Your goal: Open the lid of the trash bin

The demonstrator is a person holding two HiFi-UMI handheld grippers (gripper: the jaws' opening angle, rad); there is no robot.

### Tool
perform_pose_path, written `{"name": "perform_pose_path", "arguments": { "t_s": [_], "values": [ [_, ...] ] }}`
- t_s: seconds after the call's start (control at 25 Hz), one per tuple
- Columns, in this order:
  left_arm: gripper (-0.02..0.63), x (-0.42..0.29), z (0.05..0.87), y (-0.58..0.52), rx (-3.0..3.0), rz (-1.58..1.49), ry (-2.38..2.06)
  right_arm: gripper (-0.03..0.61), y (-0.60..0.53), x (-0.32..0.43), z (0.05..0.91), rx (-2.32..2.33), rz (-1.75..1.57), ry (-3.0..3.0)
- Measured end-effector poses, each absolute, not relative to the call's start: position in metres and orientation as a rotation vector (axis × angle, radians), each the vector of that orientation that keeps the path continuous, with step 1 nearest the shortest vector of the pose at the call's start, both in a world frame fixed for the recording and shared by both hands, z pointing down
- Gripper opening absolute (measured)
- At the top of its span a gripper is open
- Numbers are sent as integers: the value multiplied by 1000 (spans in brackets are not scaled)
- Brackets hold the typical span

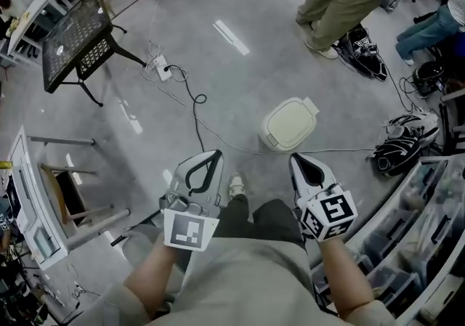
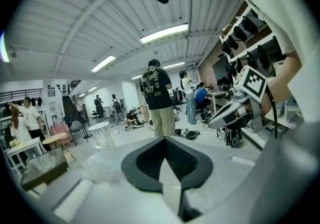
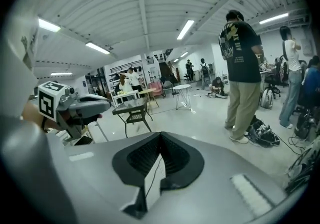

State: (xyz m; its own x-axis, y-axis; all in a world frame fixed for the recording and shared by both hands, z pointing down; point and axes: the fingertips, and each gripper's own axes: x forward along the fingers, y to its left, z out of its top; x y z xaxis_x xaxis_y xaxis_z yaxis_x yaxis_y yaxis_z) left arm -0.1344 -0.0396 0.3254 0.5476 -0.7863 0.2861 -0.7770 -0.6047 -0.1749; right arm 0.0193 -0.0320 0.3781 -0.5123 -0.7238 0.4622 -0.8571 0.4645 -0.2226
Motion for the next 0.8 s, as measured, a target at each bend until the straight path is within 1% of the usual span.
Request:
{"name": "perform_pose_path", "arguments": {
  "t_s": [0.16, 0.44, 0.8],
  "values": [
    [3, -140, 377, -63, -2800, -632, 1450, 3, -56, 18, 449, 1317, 731, -2324],
    [3, -128, 464, -90, -2841, -750, 1492, 3, -81, 27, 570, 1262, 855, -2176],
    [3, -100, 589, -113, -2903, -945, 1420, 3, -96, 38, 710, 1196, 973, -2050]
  ]
}}
